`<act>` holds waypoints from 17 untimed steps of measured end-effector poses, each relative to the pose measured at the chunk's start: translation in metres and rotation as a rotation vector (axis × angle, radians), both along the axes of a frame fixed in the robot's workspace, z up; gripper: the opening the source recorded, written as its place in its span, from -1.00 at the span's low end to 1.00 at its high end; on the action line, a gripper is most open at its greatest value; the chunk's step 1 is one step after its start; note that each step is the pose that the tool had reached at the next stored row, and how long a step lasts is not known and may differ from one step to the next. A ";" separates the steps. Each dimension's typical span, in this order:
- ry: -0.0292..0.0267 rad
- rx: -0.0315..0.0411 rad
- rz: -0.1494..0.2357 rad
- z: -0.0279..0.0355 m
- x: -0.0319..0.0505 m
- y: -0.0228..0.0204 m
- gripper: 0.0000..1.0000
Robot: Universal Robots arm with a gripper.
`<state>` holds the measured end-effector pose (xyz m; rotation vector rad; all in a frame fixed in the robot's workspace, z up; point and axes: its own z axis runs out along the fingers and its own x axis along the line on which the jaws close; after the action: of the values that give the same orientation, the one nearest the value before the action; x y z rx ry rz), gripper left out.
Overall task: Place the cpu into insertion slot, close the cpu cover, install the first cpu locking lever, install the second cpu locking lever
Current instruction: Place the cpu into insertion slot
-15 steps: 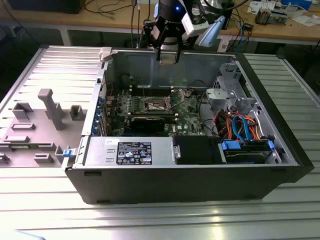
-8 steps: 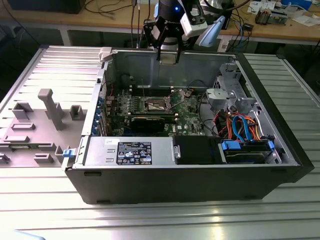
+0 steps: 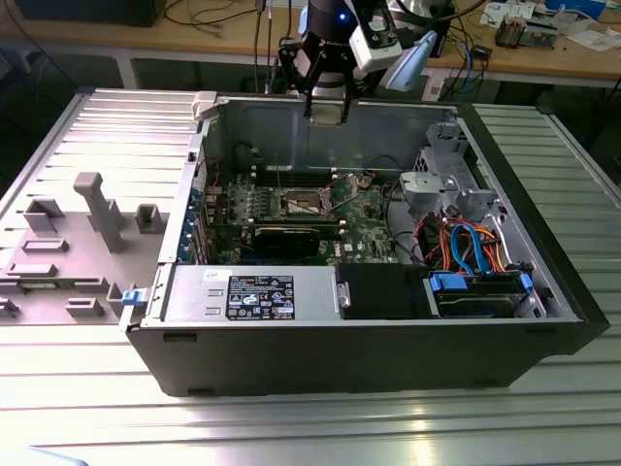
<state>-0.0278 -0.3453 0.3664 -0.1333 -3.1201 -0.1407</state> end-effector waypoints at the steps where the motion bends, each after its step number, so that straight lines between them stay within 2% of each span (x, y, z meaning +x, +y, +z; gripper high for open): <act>1: 0.0000 -0.0003 -0.028 -0.0001 0.0000 0.0000 0.08; 2: 0.0001 -0.0003 -0.046 -0.0002 0.0000 0.0000 0.08; 9: 0.0001 -0.0006 -0.107 -0.0007 0.0000 0.0000 0.08; 17: 0.0001 -0.0006 -0.139 -0.0015 -0.0001 0.0000 0.08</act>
<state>-0.0279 -0.3453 0.3649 -0.3503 -3.1095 -0.1413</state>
